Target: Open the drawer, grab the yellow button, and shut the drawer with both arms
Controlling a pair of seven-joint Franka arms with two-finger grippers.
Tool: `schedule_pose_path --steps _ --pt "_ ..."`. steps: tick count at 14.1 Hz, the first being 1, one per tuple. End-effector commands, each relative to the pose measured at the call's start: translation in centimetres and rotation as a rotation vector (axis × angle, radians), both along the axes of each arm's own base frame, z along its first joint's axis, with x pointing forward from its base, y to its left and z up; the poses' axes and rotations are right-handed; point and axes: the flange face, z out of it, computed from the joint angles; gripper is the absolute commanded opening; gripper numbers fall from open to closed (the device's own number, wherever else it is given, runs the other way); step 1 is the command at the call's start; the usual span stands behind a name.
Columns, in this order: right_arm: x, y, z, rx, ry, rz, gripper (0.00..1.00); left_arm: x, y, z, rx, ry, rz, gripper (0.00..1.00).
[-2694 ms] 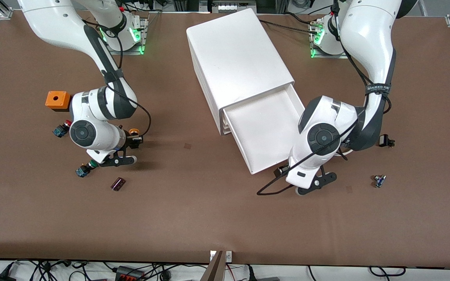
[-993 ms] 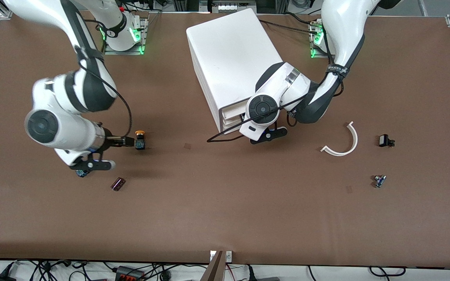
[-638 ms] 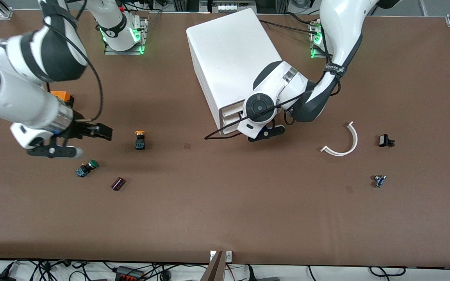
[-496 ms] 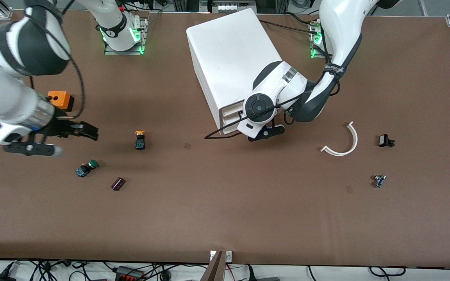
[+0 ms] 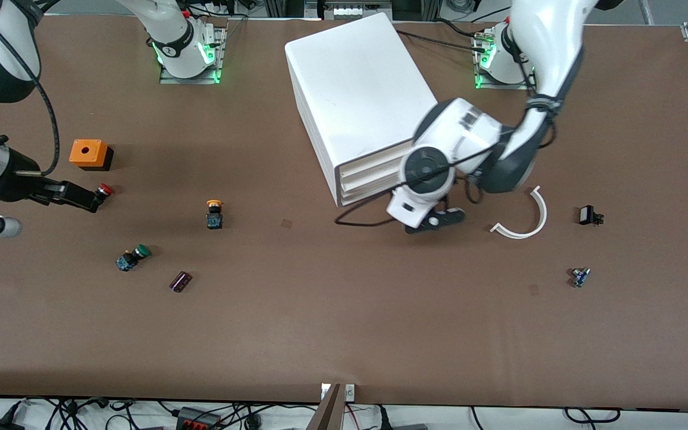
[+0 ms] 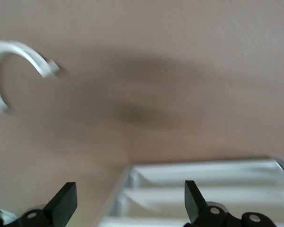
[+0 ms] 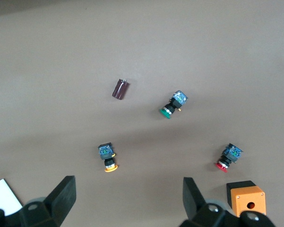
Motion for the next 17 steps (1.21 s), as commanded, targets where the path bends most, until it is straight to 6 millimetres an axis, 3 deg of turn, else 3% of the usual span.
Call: schedule_pose_path --steps 1,4,5,7,9,10,13,16,17 --pt "-1.3 -3.5 3.9 0.01 -0.049 -0.04 1.0 2.6 6.3 4.3 -0.02 -0.052 -0.109 1.0" --pt "-2.7 -5.9 5.5 0.011 -0.069 -0.051 1.0 5.6 14.5 9.9 -0.102 -0.1 -0.28 1.0" --pt "-3.1 -7.0 5.9 0.012 -0.072 -0.023 1.0 5.9 16.4 11.8 -0.132 -0.113 -0.359 1.0" --pt "-3.6 -8.9 6.1 0.007 -0.076 0.029 1.0 4.8 18.9 14.3 -0.168 -0.058 -0.45 1.0" --pt "-3.7 -9.5 6.0 -0.004 -0.068 0.056 1.0 3.1 22.5 17.9 -0.216 -0.093 -0.395 1.0" --pt "-3.7 -9.6 5.9 -0.009 -0.064 0.065 1.0 1.7 25.1 19.6 -0.238 -0.113 -0.339 1.0" --pt "-3.9 -10.4 5.1 -0.01 -0.047 0.07 1.0 -3.0 29.7 21.7 -0.261 -0.179 -0.24 1.0" --pt "-5.3 -9.8 4.9 -0.025 -0.015 0.071 1.0 -6.0 28.9 23.0 -0.258 -0.237 -0.405 1.0" --pt "-6.2 -9.6 4.4 -0.037 -0.012 0.073 1.0 -6.0 29.0 23.1 -0.266 -0.234 -0.453 1.0"
